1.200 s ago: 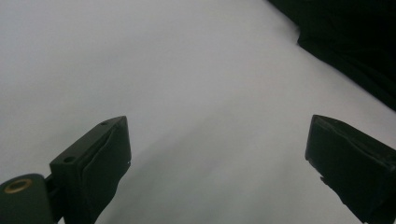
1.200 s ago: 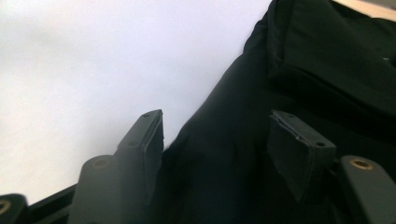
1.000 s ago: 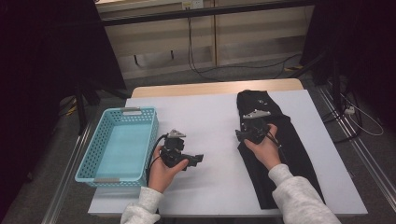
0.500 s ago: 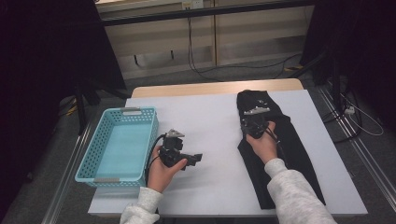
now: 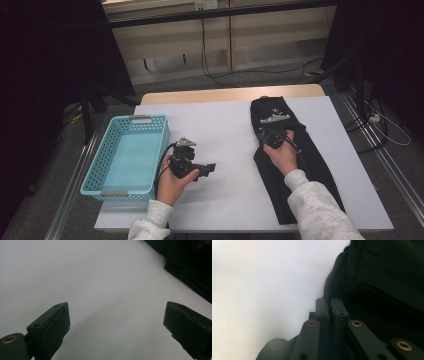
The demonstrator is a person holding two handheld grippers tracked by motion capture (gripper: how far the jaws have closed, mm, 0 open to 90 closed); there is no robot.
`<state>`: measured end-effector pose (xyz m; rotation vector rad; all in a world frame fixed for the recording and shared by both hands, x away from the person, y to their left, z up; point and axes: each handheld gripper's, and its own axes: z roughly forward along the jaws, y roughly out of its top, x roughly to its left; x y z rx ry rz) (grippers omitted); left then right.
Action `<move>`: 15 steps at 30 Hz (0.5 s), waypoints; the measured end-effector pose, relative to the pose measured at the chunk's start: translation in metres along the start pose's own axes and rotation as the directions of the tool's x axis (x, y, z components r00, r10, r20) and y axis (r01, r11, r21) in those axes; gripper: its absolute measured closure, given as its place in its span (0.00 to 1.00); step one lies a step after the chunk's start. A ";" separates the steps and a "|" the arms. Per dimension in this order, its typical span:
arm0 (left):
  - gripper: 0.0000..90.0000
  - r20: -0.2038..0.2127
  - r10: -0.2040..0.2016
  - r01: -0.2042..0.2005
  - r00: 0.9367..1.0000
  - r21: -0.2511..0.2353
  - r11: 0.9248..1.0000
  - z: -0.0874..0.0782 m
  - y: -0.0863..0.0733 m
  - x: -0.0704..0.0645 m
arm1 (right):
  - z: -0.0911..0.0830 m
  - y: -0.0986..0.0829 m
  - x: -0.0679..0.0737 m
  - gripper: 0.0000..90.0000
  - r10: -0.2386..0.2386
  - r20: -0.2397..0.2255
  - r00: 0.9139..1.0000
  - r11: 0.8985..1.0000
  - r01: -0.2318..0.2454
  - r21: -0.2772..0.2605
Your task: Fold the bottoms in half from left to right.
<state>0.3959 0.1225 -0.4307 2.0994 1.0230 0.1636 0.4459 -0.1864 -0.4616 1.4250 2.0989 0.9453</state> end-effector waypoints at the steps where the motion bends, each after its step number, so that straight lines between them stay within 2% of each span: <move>1: 0.08 0.001 -0.002 0.002 1.000 0.004 1.000 0.000 0.000 0.001 | 0.000 0.000 0.004 0.95 0.003 -0.026 1.000 1.000 -0.003 -0.002; 5: 0.08 -0.008 -0.007 0.007 1.000 -0.005 1.000 -0.002 0.000 0.002 | 0.002 0.001 0.024 0.95 -0.034 -0.104 0.994 0.999 0.034 -0.001; 9: 0.08 -0.016 -0.015 0.015 1.000 -0.005 1.000 -0.004 0.001 0.004 | 0.002 -0.001 0.047 0.95 -0.084 -0.170 0.982 0.996 0.084 -0.005; 12: 0.08 -0.030 -0.025 0.025 0.999 -0.008 1.000 -0.004 0.000 0.005 | 0.001 -0.003 0.064 0.95 -0.126 -0.215 0.968 0.992 0.126 -0.011; 15: 0.08 -0.033 -0.034 0.034 0.999 -0.011 0.999 -0.006 0.001 0.007 | 0.001 -0.005 0.082 0.95 -0.142 -0.281 0.949 0.990 0.141 -0.025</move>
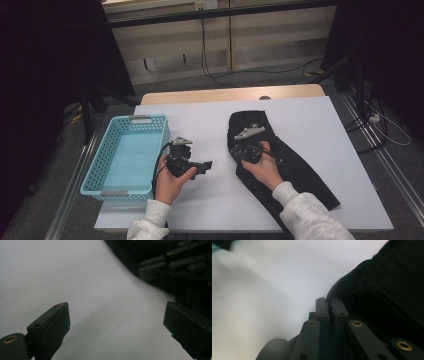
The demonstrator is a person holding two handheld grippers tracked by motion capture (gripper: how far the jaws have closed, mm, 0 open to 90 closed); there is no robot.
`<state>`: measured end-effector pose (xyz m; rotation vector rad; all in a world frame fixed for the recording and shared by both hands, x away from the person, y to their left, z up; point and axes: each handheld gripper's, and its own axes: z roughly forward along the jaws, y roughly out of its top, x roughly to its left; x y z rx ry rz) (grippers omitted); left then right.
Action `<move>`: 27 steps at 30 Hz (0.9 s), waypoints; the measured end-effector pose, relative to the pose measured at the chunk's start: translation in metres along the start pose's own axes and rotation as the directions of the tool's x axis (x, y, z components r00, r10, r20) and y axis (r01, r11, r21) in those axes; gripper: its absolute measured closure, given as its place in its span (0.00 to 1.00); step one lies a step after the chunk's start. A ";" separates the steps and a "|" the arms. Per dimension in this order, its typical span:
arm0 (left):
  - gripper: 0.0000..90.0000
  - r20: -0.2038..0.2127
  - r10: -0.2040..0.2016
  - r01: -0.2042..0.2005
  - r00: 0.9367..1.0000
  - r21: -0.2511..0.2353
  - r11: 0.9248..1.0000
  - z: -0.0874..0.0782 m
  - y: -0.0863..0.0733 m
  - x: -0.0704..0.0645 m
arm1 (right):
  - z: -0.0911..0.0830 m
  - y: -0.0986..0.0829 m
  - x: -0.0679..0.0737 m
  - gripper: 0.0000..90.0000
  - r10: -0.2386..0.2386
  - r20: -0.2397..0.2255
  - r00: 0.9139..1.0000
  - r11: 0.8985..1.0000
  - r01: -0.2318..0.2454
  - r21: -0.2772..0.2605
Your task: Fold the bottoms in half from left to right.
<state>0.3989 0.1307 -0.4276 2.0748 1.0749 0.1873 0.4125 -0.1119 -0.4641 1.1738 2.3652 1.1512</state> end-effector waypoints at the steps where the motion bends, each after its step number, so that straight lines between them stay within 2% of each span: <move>1: 0.08 -0.003 -0.002 0.002 1.000 -0.001 1.000 0.000 0.000 0.000 | 0.002 0.000 0.007 0.95 -0.010 -0.016 1.000 1.000 0.010 0.001; 4: 0.08 -0.005 -0.007 0.007 1.000 -0.004 1.000 -0.001 0.001 0.001 | 0.008 0.002 0.025 0.95 -0.049 -0.065 0.997 0.999 0.049 0.000; 8: 0.08 -0.016 -0.019 0.018 1.000 -0.012 1.000 -0.002 0.001 0.003 | 0.014 0.005 0.050 0.94 -0.087 -0.153 0.984 0.996 0.089 0.007; 9: 0.08 -0.016 -0.021 0.021 1.000 -0.013 1.000 -0.003 0.002 0.003 | 0.016 0.005 0.055 0.89 -0.096 -0.165 0.982 0.995 0.098 0.009; 11: 0.08 -0.019 -0.027 0.026 0.999 -0.016 1.000 -0.004 0.002 0.004 | 0.016 0.007 0.058 0.72 -0.102 -0.160 0.982 0.995 0.103 0.000; 12: 0.08 -0.019 -0.033 0.032 0.999 -0.021 0.999 -0.004 0.001 0.005 | 0.015 0.008 0.058 0.62 -0.091 -0.164 0.982 0.996 0.092 -0.004; 14: 0.08 -0.021 -0.027 0.027 0.999 -0.017 0.999 -0.005 0.001 0.005 | 0.010 0.010 0.055 0.54 -0.124 -0.139 0.983 0.992 0.123 -0.015; 17: 0.08 -0.020 -0.030 0.030 0.999 -0.019 0.999 -0.005 0.001 0.005 | -0.001 0.014 0.045 0.50 -0.115 -0.125 0.985 0.993 0.112 -0.036; 20: 0.08 -0.022 -0.035 0.034 0.999 -0.026 0.999 -0.006 0.002 0.005 | -0.013 0.016 0.034 0.50 -0.116 -0.102 0.988 0.992 0.110 -0.059; 22: 0.08 -0.020 -0.032 0.032 0.999 -0.025 0.999 -0.007 0.002 0.004 | -0.019 0.018 0.028 0.52 -0.129 -0.065 0.990 0.990 0.125 -0.066; 24: 0.08 -0.020 -0.032 0.032 0.999 -0.025 0.999 -0.007 0.002 0.004 | -0.023 0.018 0.021 0.55 -0.121 -0.053 0.991 0.991 0.118 -0.065; 27: 0.08 -0.021 -0.033 0.032 0.999 -0.022 0.999 -0.006 0.002 0.004 | -0.021 0.016 0.018 0.57 -0.134 -0.045 0.990 0.990 0.132 -0.055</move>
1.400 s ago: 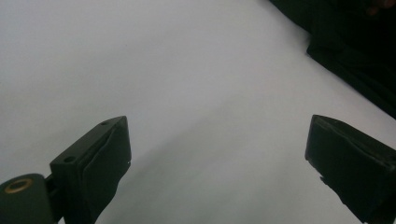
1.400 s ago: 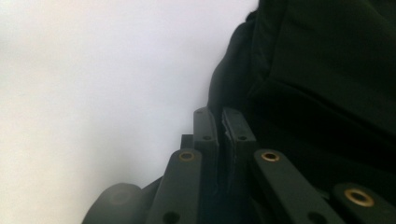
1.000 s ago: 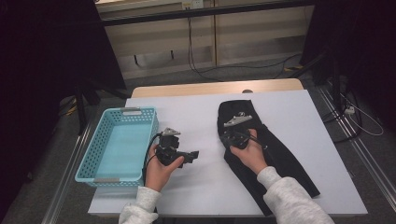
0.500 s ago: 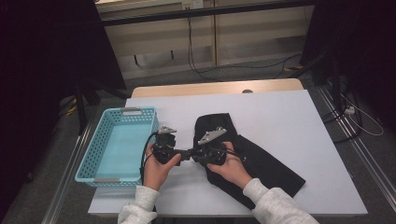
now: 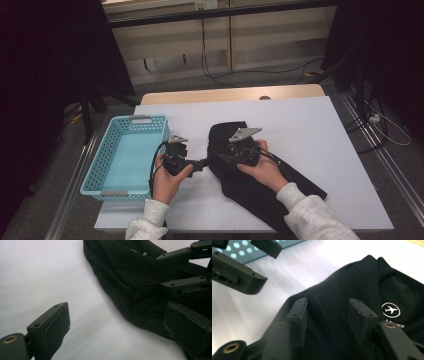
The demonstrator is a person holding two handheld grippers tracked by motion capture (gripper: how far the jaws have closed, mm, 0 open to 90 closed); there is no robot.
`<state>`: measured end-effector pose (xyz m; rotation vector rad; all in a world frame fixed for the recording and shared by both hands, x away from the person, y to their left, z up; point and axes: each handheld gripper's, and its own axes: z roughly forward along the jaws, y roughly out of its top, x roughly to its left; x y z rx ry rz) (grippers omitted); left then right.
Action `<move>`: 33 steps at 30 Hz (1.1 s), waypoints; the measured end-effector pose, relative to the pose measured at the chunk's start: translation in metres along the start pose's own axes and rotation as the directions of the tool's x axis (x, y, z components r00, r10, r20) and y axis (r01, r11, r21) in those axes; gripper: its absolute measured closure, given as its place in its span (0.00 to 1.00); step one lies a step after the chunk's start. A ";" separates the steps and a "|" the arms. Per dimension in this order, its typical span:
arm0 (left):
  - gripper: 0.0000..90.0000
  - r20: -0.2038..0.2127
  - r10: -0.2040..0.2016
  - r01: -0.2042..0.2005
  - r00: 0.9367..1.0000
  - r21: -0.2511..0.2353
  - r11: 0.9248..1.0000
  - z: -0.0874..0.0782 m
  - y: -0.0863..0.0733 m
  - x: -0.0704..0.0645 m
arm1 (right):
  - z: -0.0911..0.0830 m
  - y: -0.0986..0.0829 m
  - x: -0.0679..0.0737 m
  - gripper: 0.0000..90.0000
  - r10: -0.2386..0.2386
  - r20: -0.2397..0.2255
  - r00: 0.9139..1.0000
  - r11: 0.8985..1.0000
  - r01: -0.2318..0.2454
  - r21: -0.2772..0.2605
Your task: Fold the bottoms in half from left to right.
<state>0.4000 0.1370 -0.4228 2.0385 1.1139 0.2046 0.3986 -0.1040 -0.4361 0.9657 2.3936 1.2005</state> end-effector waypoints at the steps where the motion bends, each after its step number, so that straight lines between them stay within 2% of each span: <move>1: 0.08 -0.001 -0.001 0.001 1.000 0.001 1.000 0.000 0.000 0.000 | 0.001 0.000 0.000 0.57 -0.002 0.005 1.000 1.000 0.002 0.004; 5: 0.08 -0.008 -0.010 0.010 1.000 -0.004 1.000 0.000 0.000 0.000 | 0.012 0.000 0.008 0.57 -0.038 -0.015 0.999 0.999 0.038 0.007; 8: 0.08 0.000 -0.001 0.001 1.000 0.007 1.000 0.000 -0.001 0.001 | 0.023 -0.002 0.012 0.58 -0.058 0.015 0.998 0.998 0.057 0.042; 10: 0.08 0.006 -0.002 0.002 1.000 0.007 1.000 0.001 -0.001 0.000 | 0.029 -0.004 0.010 0.65 -0.056 0.024 0.998 0.997 0.055 0.058; 12: 0.08 0.004 0.000 0.000 1.000 0.011 1.000 0.001 -0.001 0.000 | 0.031 -0.005 0.008 0.80 -0.051 0.034 0.998 0.997 0.049 0.058; 14: 0.08 -0.009 -0.002 0.002 1.000 0.004 1.000 0.002 -0.002 0.000 | 0.027 -0.004 0.003 0.93 -0.025 0.026 0.999 0.999 0.024 0.037; 17: 0.08 0.002 0.000 0.000 1.000 0.008 1.000 0.002 -0.002 0.000 | 0.017 0.001 -0.011 0.96 0.039 0.038 0.999 0.999 -0.039 -0.007; 19: 0.08 0.003 0.006 -0.006 1.000 0.011 1.000 0.002 -0.001 -0.001 | 0.010 0.006 -0.022 0.96 0.073 0.063 0.995 0.997 -0.071 -0.033; 24: 0.08 0.004 0.004 -0.004 1.000 0.008 1.000 0.003 -0.001 -0.001 | -0.008 0.018 -0.056 0.96 0.147 0.124 0.981 0.986 -0.135 -0.100; 27: 0.08 0.005 0.007 -0.007 1.000 0.016 1.000 0.005 -0.001 -0.001 | -0.013 0.020 -0.074 0.96 0.182 0.182 0.966 0.980 -0.163 -0.114; 28: 0.08 0.004 0.006 -0.006 1.000 0.018 1.000 0.006 -0.001 -0.001 | -0.013 0.018 -0.080 0.94 0.206 0.191 0.960 0.976 -0.187 -0.114; 29: 0.08 0.004 0.006 -0.006 1.000 0.018 1.000 0.006 -0.001 -0.001 | -0.012 0.015 -0.085 0.86 0.235 0.187 0.954 0.970 -0.219 -0.106; 30: 0.08 0.000 0.004 -0.004 1.000 0.019 1.000 0.008 -0.001 0.000 | -0.010 0.012 -0.088 0.79 0.251 0.214 0.944 0.968 -0.238 -0.082; 31: 0.08 0.000 0.003 -0.003 1.000 0.021 1.000 0.009 -0.002 0.001 | -0.010 0.009 -0.088 0.78 0.246 0.242 0.939 0.969 -0.236 -0.069; 33: 0.08 -0.002 0.000 0.000 1.000 0.021 1.000 0.012 -0.002 0.001 | -0.013 0.004 -0.089 0.67 0.261 0.233 0.937 0.965 -0.248 -0.083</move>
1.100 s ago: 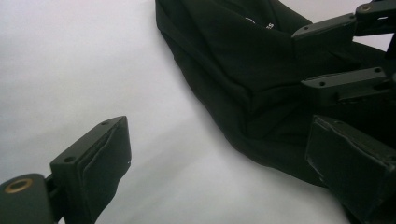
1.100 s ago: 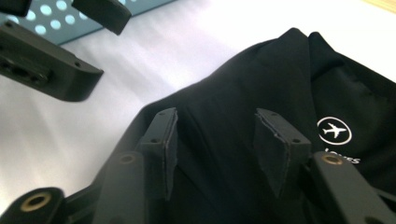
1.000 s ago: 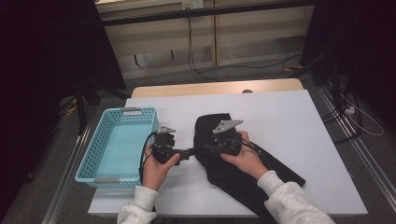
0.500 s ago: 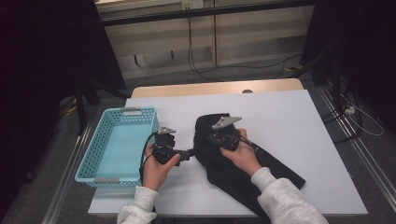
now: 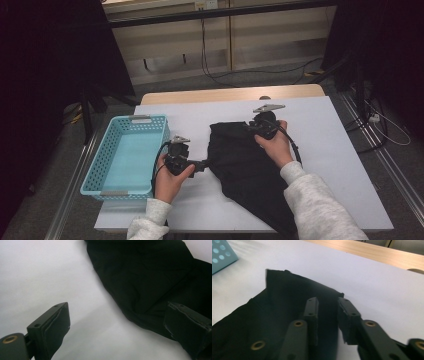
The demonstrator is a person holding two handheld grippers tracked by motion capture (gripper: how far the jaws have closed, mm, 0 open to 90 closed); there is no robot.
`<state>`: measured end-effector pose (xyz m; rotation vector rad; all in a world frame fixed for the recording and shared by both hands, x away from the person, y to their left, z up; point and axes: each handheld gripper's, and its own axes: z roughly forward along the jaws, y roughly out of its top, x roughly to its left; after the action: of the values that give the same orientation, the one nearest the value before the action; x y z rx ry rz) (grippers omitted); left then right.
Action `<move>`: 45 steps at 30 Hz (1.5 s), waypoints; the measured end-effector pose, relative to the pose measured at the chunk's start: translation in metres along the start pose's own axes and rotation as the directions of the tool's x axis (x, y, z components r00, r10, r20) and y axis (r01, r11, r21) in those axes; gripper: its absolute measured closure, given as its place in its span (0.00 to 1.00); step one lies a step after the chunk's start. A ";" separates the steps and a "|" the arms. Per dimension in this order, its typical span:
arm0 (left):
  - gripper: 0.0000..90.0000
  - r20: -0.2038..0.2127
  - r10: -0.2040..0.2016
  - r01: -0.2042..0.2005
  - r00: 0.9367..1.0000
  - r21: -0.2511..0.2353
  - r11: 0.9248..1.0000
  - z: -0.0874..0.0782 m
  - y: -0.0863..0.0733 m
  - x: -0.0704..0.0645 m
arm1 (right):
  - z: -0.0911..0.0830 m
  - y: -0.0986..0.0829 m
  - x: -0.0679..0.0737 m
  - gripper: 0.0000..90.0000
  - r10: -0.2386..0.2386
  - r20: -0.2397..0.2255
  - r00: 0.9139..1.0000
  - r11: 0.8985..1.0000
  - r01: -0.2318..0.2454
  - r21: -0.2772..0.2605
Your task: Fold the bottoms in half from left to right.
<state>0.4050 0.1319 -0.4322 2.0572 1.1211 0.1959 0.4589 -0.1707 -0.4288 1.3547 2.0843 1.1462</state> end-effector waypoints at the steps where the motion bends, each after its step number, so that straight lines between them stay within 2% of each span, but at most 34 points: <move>1: 0.08 0.003 0.004 -0.004 1.000 0.010 1.000 0.001 0.000 0.000 | -0.002 -0.002 -0.001 0.66 -0.001 0.008 1.000 1.000 0.001 -0.006; 3: 0.08 0.004 0.005 -0.005 1.000 0.010 1.000 0.004 0.001 0.000 | -0.007 -0.005 -0.001 0.62 -0.018 -0.008 1.000 1.000 0.018 -0.005; 5: 0.08 0.008 0.005 -0.005 1.000 0.007 1.000 0.007 0.003 0.000 | -0.013 -0.008 0.000 0.57 -0.037 -0.005 0.999 0.999 0.037 0.002; 10: 0.10 0.011 0.008 -0.008 1.000 0.009 1.000 0.015 0.007 -0.002 | -0.034 -0.021 0.000 0.45 -0.056 -0.031 0.998 0.998 0.057 0.011; 13: 0.10 0.020 0.005 -0.005 1.000 0.013 1.000 0.019 0.009 -0.002 | -0.046 -0.032 -0.002 0.40 -0.072 -0.023 0.997 0.997 0.073 0.035; 15: 0.10 0.019 0.005 -0.006 1.000 0.013 1.000 0.020 0.009 -0.003 | -0.054 -0.041 -0.002 0.38 -0.101 0.010 0.995 0.993 0.100 0.058; 18: 0.10 0.024 0.012 -0.012 1.000 0.014 1.000 0.020 0.011 -0.004 | -0.066 -0.053 -0.004 0.35 -0.083 -0.010 0.996 0.995 0.083 0.051; 22: 0.10 0.022 0.019 -0.020 1.000 0.014 1.000 0.019 0.013 -0.005 | -0.078 -0.066 -0.007 0.34 -0.102 0.006 0.995 0.992 0.102 0.080; 27: 0.09 0.015 0.028 -0.028 0.999 0.011 1.000 0.019 0.013 -0.006 | -0.090 -0.081 -0.013 0.30 -0.060 0.003 0.998 0.996 0.060 0.061; 33: 0.09 0.011 0.026 -0.026 1.000 0.003 1.000 0.017 0.013 -0.007 | -0.098 -0.090 -0.022 0.28 -0.014 -0.016 1.000 0.996 0.016 0.086; 36: 0.09 0.012 0.033 -0.033 0.999 0.001 0.999 0.014 0.013 -0.006 | -0.101 -0.093 -0.028 0.22 -0.003 -0.011 1.000 0.995 0.004 0.099; 38: 0.09 0.008 0.031 -0.031 0.999 0.002 1.000 0.014 0.013 -0.006 | -0.104 -0.094 -0.031 0.22 0.001 -0.022 1.000 0.995 0.001 0.103; 43: 0.09 0.012 0.035 -0.035 0.999 0.004 0.999 0.014 0.013 -0.007 | -0.111 -0.096 -0.035 0.33 -0.029 -0.021 0.999 0.993 0.031 0.113; 45: 0.09 0.009 0.035 -0.035 0.999 0.004 0.999 0.014 0.012 -0.007 | -0.113 -0.099 -0.035 0.39 -0.020 -0.037 0.999 0.993 0.025 0.119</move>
<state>0.4151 0.1151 -0.4318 2.0809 1.0811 0.2014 0.3402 -0.2683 -0.4464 1.3696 2.2200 1.0589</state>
